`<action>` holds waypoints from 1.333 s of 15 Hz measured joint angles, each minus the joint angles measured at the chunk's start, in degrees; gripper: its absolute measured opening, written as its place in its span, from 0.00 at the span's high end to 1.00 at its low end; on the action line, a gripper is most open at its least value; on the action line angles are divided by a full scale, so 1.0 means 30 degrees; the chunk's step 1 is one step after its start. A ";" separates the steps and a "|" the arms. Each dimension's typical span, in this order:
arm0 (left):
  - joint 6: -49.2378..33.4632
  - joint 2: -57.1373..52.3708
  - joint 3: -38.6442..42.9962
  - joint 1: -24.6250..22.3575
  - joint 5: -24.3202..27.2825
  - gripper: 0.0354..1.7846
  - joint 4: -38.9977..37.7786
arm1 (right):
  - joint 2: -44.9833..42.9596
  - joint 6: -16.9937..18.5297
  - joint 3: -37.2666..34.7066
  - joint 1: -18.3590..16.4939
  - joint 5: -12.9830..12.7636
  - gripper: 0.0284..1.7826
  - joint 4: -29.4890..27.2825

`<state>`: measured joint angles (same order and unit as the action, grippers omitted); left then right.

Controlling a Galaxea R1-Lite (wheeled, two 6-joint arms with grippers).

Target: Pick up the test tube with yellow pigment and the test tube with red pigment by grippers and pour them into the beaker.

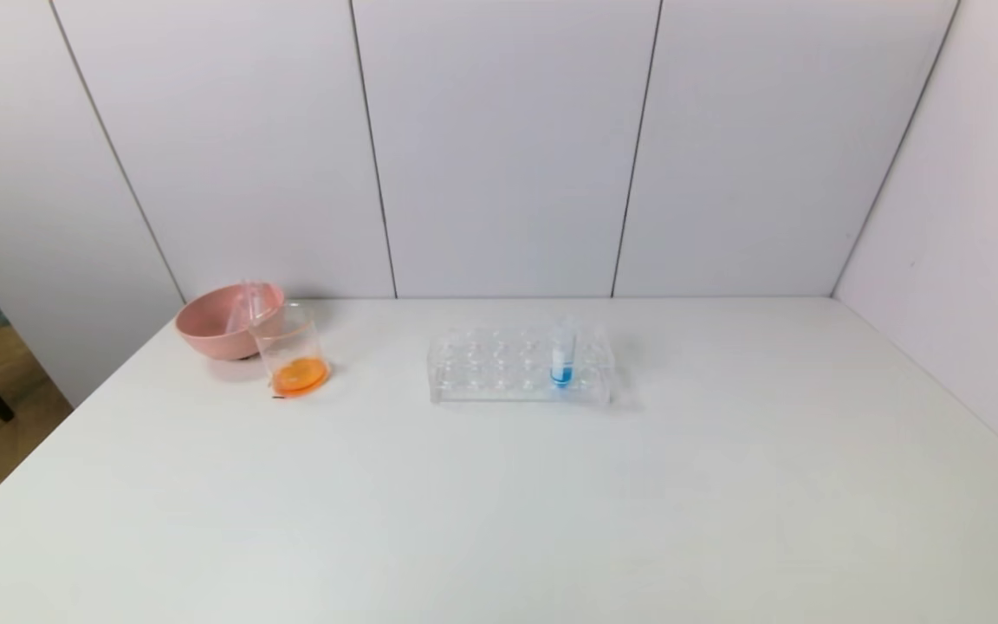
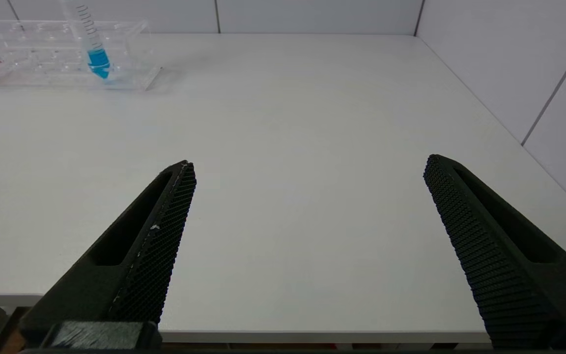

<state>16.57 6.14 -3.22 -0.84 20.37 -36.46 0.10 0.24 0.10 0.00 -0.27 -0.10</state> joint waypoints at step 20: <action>-0.4153 -0.2056 0.1073 0.0126 -0.6185 0.01 1.2085 | 0.0000 0.0008 0.0000 0.0000 0.0000 0.05 0.0000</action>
<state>4.11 -0.02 0.00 -0.46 1.82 -0.21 0.10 0.27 0.10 0.00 -0.27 -0.10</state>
